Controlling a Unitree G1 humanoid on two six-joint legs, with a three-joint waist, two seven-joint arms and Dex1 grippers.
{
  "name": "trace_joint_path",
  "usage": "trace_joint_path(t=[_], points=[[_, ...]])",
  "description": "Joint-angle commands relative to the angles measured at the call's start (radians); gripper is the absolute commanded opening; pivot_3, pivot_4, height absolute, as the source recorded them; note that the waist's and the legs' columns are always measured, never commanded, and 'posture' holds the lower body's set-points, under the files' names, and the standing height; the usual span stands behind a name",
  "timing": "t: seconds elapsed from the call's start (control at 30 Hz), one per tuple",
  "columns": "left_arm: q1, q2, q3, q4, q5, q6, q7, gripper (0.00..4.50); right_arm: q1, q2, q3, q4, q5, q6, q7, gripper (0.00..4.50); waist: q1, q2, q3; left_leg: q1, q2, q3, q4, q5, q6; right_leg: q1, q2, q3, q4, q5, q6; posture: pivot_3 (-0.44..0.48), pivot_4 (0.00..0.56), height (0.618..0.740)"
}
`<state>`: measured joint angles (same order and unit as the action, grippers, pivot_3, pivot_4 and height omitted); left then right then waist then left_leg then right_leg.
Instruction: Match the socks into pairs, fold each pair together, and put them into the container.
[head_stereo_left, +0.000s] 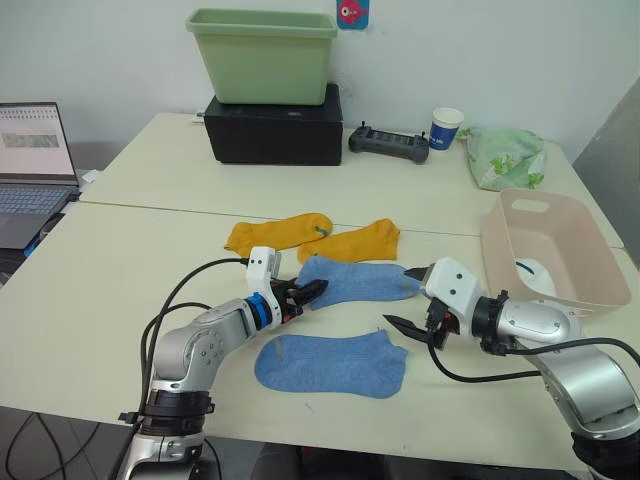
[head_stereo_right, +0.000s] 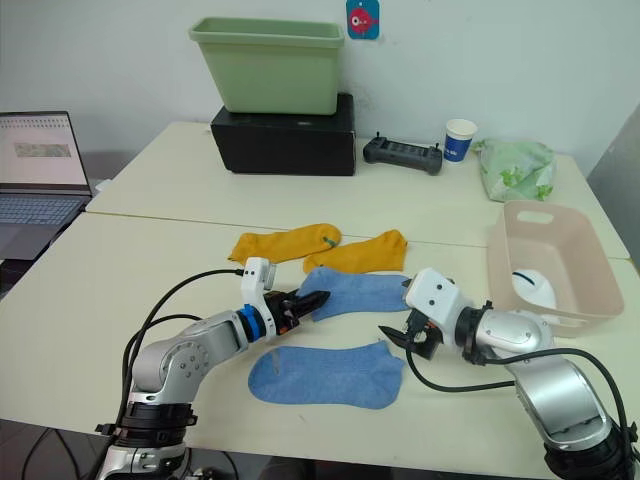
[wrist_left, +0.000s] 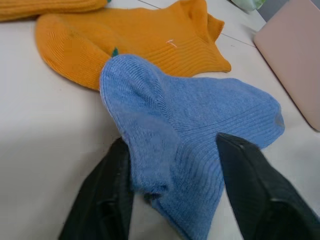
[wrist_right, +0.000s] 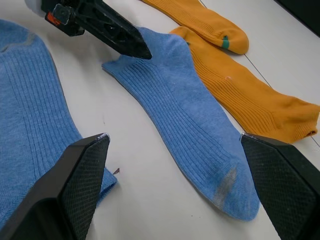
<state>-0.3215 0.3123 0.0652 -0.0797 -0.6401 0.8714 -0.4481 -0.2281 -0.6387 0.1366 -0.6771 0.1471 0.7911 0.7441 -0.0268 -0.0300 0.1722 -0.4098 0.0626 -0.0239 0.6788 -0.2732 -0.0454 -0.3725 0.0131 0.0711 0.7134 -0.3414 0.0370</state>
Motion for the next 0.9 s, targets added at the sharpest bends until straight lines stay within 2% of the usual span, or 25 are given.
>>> trace_joint_path(t=[0.03,0.13,0.17,0.3,0.4,0.57,0.7,0.8,0.9], points=[[0.011,0.008,0.024,-0.032,-0.006,-0.018,-0.016,1.13,-0.006,0.001,-0.027,-0.063,0.030,0.009,-0.022,4.50,0.000,0.000,0.000,0.000,0.000,0.000,0.000,0.000,0.000,0.000,0.000,0.000,0.000,0.000,0.000,0.000,0.150,0.696],[0.019,0.006,0.064,-0.069,-0.041,-0.009,-0.015,0.17,-0.008,0.006,-0.032,-0.054,0.045,0.006,-0.033,4.50,-0.001,0.000,0.000,0.000,0.000,0.000,0.000,0.000,0.000,0.000,0.000,0.000,0.000,0.000,0.000,0.000,0.150,0.696],[0.018,0.003,0.080,-0.077,-0.052,-0.006,-0.008,0.04,-0.013,0.006,-0.030,-0.050,0.049,0.005,-0.037,4.50,-0.001,0.000,0.000,0.000,0.000,-0.001,0.000,0.000,0.000,0.000,0.000,0.000,0.000,0.000,0.000,0.000,0.150,0.696],[0.027,0.028,0.166,-0.139,-0.111,0.022,0.010,0.04,-0.027,0.011,-0.013,-0.040,0.058,-0.003,-0.042,4.50,-0.002,0.000,0.000,0.000,0.000,-0.001,0.000,0.000,0.000,0.000,0.000,0.000,0.000,0.000,0.000,0.000,0.150,0.696],[0.047,0.091,0.249,-0.217,-0.194,0.090,0.009,0.04,-0.037,0.014,-0.010,-0.034,0.066,-0.003,-0.042,4.50,-0.005,0.000,0.000,0.000,0.001,-0.001,0.000,0.000,0.000,-0.001,0.000,0.000,0.000,0.000,0.000,0.000,0.150,0.696],[-0.022,0.266,0.442,-0.262,-0.451,0.265,0.044,0.04,-0.049,0.018,-0.016,-0.011,0.092,0.001,-0.045,4.50,-0.003,0.000,0.001,0.000,0.001,-0.003,-0.001,0.000,-0.001,-0.001,0.000,-0.001,0.000,0.000,0.000,0.000,0.150,0.696],[-0.124,0.411,0.428,-0.240,-0.567,0.387,0.024,0.04,-0.047,0.000,-0.008,-0.002,0.091,-0.006,-0.038,4.50,0.001,-0.001,0.001,-0.001,0.000,-0.002,-0.001,0.001,-0.001,0.000,-0.002,-0.002,-0.001,0.000,0.001,0.000,0.150,0.696],[-0.206,0.448,0.389,-0.224,-0.623,0.431,0.046,0.04,-0.034,-0.036,-0.027,-0.021,0.112,-0.009,-0.004,4.50,0.001,0.000,0.002,-0.001,-0.001,-0.002,-0.001,0.001,-0.001,0.000,-0.002,-0.001,-0.002,-0.001,0.001,0.000,0.150,0.696],[-0.275,0.444,0.326,-0.216,-0.629,0.444,0.058,0.04,-0.015,-0.069,-0.055,-0.039,0.139,-0.006,0.011,4.50,0.000,0.000,0.002,-0.002,0.000,-0.002,-0.001,0.001,-0.001,0.000,-0.002,-0.002,-0.001,-0.001,0.001,0.000,0.150,0.696]])
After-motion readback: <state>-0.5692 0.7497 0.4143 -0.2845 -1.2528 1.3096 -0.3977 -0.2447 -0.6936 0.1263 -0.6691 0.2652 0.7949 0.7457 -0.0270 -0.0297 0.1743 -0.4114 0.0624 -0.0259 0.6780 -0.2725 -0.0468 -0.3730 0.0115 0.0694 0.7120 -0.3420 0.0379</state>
